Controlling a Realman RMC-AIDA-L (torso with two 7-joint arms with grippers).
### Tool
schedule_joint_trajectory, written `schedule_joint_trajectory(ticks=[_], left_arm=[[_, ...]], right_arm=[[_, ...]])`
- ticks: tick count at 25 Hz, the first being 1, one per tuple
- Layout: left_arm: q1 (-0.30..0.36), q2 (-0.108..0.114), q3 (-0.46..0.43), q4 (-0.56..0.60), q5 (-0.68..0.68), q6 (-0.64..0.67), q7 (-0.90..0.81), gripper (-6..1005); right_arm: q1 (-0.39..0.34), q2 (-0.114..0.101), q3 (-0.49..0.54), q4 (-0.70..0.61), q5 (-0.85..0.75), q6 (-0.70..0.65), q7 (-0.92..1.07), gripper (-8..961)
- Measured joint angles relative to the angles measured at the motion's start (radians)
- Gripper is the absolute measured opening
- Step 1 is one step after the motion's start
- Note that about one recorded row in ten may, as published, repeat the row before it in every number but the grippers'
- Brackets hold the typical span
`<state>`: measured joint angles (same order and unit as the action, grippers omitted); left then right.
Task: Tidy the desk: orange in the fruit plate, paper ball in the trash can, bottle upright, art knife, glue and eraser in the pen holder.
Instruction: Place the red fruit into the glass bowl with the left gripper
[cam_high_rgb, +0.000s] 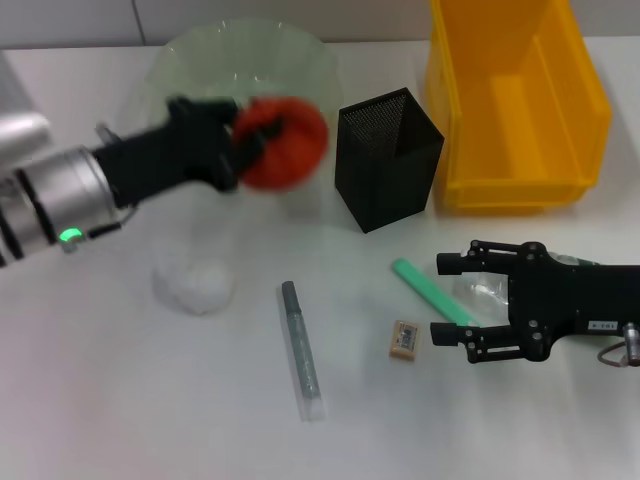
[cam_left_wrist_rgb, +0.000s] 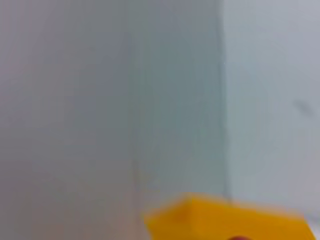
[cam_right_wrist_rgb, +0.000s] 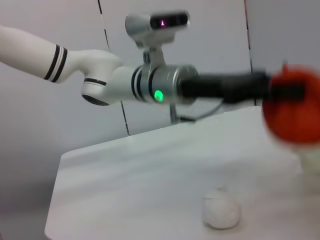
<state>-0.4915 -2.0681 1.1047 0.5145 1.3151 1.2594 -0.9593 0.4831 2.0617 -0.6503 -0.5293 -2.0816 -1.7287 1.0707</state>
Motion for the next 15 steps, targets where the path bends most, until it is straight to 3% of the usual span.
schedule_joint_trajectory(ticks=[4, 10, 15], left_arm=[[-0.021, -0.004, -0.027, -0.032, -0.147, -0.024, 0.008, 176], [-0.155, -0.01, -0.027, -0.178, -0.292, -0.249, 0.085, 128], [-0.217, -0.012, -0.022, -0.229, -0.329, -0.396, 0.131, 117]], right_arm=[[0.001, 0.0, 0.0, 0.0, 0.0, 0.0, 0.0, 818], [0.002, 0.001, 0.0, 0.0, 0.0, 0.0, 0.0, 818], [0.003, 0.001, 0.0, 0.0, 0.0, 0.0, 0.0, 818]])
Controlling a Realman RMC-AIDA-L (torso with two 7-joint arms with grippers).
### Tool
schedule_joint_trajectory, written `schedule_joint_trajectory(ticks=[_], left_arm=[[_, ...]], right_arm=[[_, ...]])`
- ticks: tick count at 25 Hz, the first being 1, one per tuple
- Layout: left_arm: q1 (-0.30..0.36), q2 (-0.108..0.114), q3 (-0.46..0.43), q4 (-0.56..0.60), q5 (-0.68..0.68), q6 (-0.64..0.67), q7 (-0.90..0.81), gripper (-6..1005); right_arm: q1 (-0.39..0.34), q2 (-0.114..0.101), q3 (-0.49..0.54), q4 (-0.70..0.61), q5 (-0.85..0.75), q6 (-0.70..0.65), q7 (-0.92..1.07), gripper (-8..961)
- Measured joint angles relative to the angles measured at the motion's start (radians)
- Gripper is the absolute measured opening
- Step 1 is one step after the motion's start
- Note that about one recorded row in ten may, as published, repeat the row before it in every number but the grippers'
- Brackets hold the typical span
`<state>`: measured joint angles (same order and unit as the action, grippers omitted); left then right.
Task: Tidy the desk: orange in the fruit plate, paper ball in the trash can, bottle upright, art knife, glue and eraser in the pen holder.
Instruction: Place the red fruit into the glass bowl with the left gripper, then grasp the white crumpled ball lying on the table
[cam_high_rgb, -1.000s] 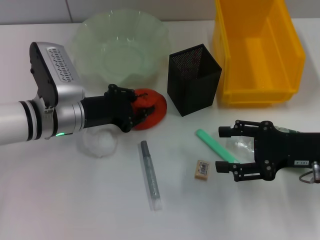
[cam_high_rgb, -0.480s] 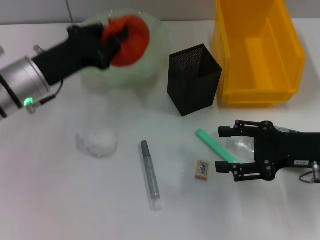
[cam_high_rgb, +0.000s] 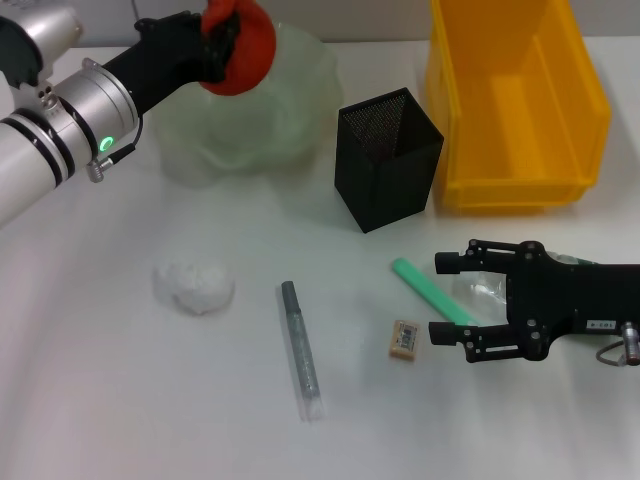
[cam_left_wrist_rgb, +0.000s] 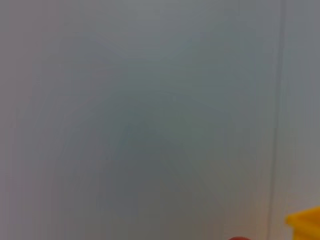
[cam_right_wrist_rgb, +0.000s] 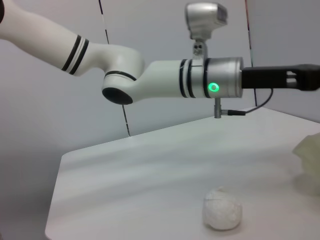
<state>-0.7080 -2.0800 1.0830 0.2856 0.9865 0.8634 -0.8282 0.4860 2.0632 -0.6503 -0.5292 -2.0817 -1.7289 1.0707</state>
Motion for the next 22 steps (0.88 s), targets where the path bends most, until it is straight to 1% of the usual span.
schedule_joint_trajectory(ticks=[2, 7, 12, 14, 17, 19, 22], left_arm=[[-0.012, 0.0, 0.001, -0.009, -0.001, -0.035, 0.0, 154], [-0.014, 0.0, 0.002, -0.012, -0.002, -0.046, 0.001, 245], [-0.013, 0.0, 0.006, -0.013, -0.001, -0.038, 0.001, 491], [-0.008, 0.0, 0.008, -0.012, 0.003, -0.007, -0.004, 560], [0.029, 0.007, 0.024, 0.005, 0.009, 0.128, -0.044, 664], [0.085, 0.022, 0.052, 0.048, 0.033, 0.279, -0.103, 720], [0.192, 0.05, 0.084, 0.165, 0.13, 0.471, -0.199, 787]], right_arm=[[0.0, 0.0, 0.0, 0.0, 0.0, 0.0, 0.0, 817], [-0.002, 0.0, 0.0, 0.0, 0.0, 0.0, 0.0, 817], [-0.001, 0.0, 0.0, 0.0, 0.001, 0.0, 0.0, 818], [0.0, 0.0, 0.0, 0.0, 0.002, 0.0, 0.0, 817], [0.0, 0.0, 0.003, 0.0, 0.01, 0.0, 0.0, 817], [0.0, 0.0, 0.004, 0.0, 0.014, -0.002, 0.0, 817], [0.0, 0.0, 0.004, 0.0, 0.014, -0.007, 0.001, 818]])
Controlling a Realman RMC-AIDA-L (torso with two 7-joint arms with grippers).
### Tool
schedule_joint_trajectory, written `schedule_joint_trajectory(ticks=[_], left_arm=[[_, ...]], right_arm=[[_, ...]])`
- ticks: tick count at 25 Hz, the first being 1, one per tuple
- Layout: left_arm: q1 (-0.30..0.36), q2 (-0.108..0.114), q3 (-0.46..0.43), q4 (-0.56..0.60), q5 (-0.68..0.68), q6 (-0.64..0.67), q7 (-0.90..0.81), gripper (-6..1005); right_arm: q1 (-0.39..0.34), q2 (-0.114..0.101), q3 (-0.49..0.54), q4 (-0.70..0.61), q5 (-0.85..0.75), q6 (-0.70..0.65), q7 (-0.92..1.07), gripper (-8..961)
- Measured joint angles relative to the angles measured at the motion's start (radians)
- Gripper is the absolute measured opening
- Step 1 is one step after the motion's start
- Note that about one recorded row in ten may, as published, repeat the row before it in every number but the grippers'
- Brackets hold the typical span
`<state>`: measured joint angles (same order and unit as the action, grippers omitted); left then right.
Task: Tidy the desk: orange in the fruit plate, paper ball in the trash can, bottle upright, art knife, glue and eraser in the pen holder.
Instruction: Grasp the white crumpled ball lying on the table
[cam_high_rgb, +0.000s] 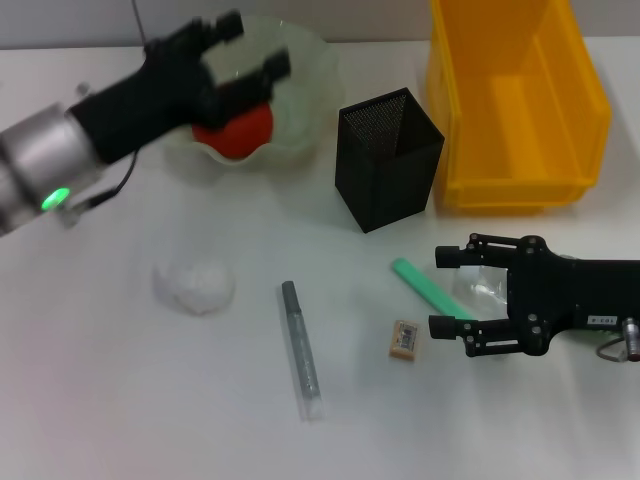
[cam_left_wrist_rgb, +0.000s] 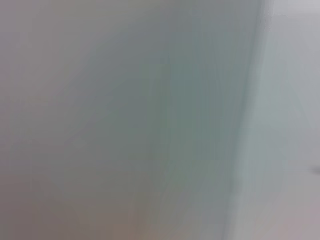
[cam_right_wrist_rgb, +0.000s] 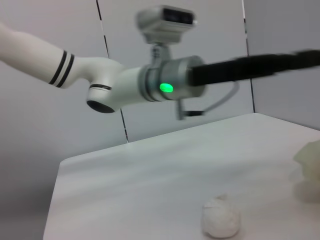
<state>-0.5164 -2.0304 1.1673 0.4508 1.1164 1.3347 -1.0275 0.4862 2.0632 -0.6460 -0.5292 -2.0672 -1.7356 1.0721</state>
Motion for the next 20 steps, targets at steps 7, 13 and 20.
schedule_joint_trajectory(ticks=[7, 13, 20], left_arm=[[0.145, 0.057, -0.009, 0.115, 0.199, 0.167, -0.115, 808], [0.157, 0.078, -0.055, 0.108, 0.41, 0.16, -0.142, 808], [0.155, 0.063, -0.123, 0.115, 0.579, 0.11, -0.163, 809]], right_arm=[[-0.006, -0.004, 0.0, 0.0, 0.001, -0.003, 0.001, 817], [-0.007, -0.008, -0.009, -0.001, 0.001, -0.004, 0.001, 817], [-0.008, -0.008, -0.01, -0.004, -0.003, -0.013, 0.001, 817]])
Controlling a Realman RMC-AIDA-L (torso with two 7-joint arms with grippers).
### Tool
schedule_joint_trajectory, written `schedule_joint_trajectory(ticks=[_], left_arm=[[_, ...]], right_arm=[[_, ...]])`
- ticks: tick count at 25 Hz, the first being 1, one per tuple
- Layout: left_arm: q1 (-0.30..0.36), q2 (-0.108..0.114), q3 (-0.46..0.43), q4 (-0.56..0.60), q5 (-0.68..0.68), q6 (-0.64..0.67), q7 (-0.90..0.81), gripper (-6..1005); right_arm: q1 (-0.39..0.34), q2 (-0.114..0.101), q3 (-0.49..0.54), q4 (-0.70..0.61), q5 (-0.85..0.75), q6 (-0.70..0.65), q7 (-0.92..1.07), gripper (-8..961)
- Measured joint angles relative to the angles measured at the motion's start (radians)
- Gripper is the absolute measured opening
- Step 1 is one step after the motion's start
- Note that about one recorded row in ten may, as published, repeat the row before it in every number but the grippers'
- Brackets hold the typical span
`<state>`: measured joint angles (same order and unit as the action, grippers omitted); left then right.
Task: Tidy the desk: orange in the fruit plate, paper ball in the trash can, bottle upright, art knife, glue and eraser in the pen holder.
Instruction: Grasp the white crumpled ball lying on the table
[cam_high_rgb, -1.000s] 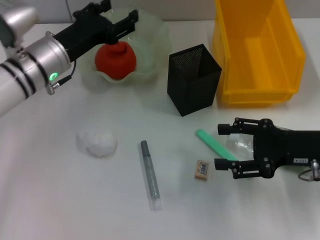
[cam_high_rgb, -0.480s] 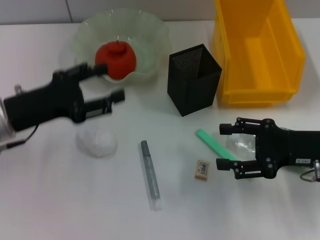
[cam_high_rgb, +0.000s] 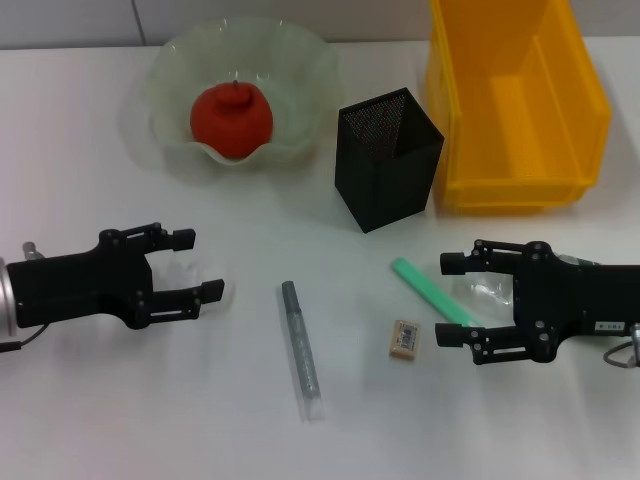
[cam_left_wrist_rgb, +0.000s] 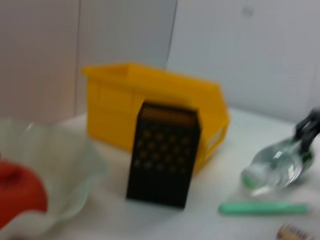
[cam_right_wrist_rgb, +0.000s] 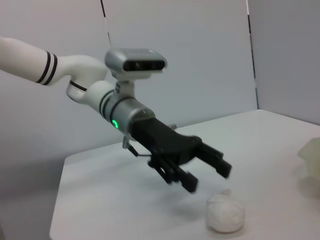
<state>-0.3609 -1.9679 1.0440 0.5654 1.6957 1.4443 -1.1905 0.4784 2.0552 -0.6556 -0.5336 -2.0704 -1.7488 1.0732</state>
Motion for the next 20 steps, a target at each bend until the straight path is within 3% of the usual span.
schedule_joint_trajectory(ticks=[7, 16, 20], left_arm=[[-0.014, -0.036, -0.002, 0.002, 0.088, -0.105, 0.001, 804], [-0.02, -0.053, -0.001, 0.003, 0.137, -0.157, 0.002, 798], [-0.02, -0.053, -0.001, 0.004, 0.137, -0.154, 0.001, 744]], right_arm=[[-0.001, -0.003, 0.001, 0.001, -0.003, -0.005, -0.005, 818], [-0.001, -0.005, 0.001, 0.004, -0.004, -0.007, -0.005, 818], [-0.001, -0.004, 0.001, 0.004, -0.004, -0.009, -0.004, 818]])
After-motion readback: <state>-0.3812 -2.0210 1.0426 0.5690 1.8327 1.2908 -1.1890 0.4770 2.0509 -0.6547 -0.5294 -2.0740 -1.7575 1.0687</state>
